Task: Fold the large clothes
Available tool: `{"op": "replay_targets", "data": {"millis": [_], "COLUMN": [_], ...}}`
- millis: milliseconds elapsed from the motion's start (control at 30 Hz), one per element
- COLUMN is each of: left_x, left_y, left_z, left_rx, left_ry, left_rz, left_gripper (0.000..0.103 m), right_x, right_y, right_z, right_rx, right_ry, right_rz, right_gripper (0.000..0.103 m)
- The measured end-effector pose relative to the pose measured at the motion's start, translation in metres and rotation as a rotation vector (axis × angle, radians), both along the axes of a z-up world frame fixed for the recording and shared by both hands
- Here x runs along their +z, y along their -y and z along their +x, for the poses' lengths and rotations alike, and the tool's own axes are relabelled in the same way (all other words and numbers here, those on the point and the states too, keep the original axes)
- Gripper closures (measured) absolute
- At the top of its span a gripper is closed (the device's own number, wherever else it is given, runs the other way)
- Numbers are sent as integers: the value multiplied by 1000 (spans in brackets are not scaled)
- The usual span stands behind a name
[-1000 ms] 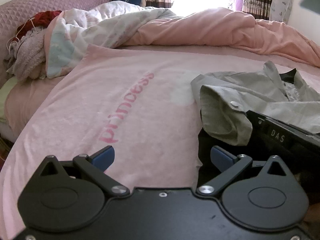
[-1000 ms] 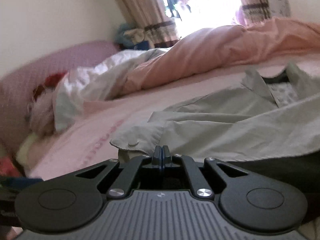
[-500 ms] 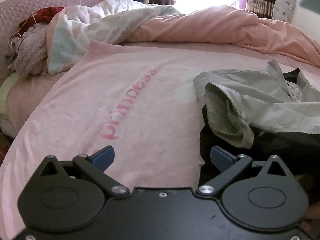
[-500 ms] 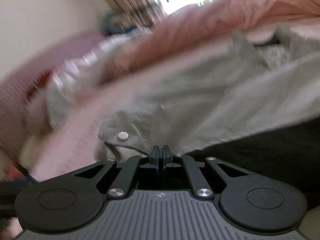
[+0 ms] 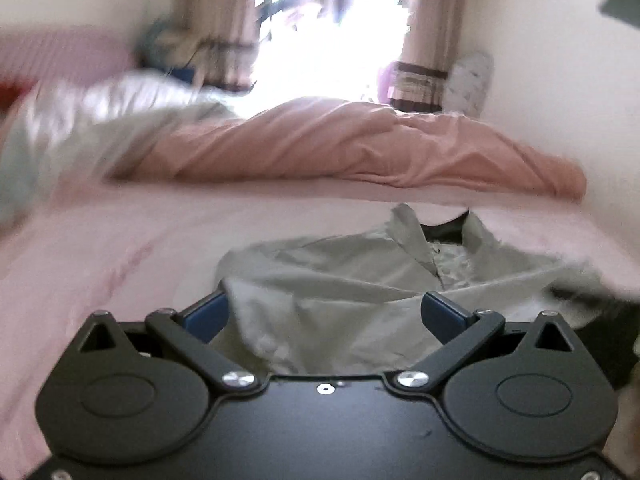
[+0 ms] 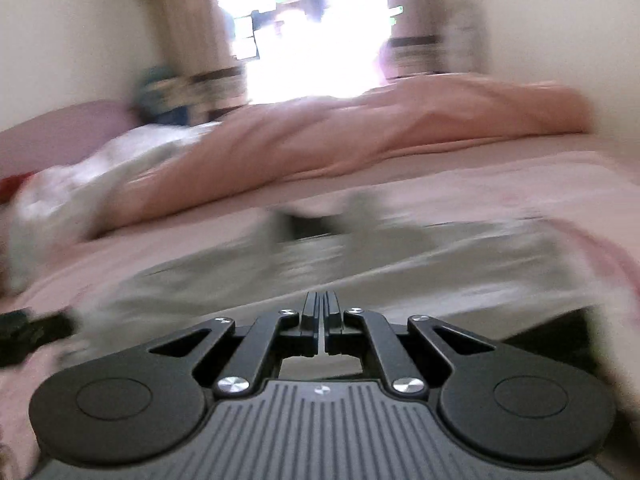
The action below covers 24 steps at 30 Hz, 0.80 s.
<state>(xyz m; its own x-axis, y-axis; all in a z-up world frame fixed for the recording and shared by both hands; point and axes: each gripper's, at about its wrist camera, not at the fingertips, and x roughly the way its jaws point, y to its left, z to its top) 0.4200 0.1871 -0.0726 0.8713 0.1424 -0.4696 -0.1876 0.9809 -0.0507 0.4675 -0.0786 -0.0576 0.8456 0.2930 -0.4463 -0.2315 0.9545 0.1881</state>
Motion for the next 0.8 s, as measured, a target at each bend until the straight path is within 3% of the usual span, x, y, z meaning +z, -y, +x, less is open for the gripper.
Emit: {"op": "replay_targets", "data": {"millis": [67,133,200,267,333,400,500,633,800], "left_x": [-18,-46,-74,-93,-89,-82,-66,-34,-25], "left_y": [4,-10,-32,-56,-60,-49,-28,-18,-1], "left_z": [19,32,38,32,34,33,21,0,-15], "left_rx": [3,64,149,123,130,134,160,142,12], "left_ry": [-62,-136,-198,-154,-161,-159,-97,32,124], "left_rz": [61,69,58,-84,-91,8,139,122,99], "left_gripper": [0,0,0,0,0,0,0,0,0], "right_x": [-10,-29,-59,-80,-76,-67,-49,-26,-33], "right_y": [34,65,81,81,69,62,62,86,128], "right_z": [16,40,58,57,55,47,31,7,-8], "right_rx": [-130,-213,-207,-150,-156,-164,-136,-144,-154], "right_ry": [3,-52,-105,-33,-8,32,67,69,4], "right_rz": [-22,-62,-81,-136,-202,-237,-205,-146,-153], "right_gripper": [99,99,103,103,103,102,102,102,101]}}
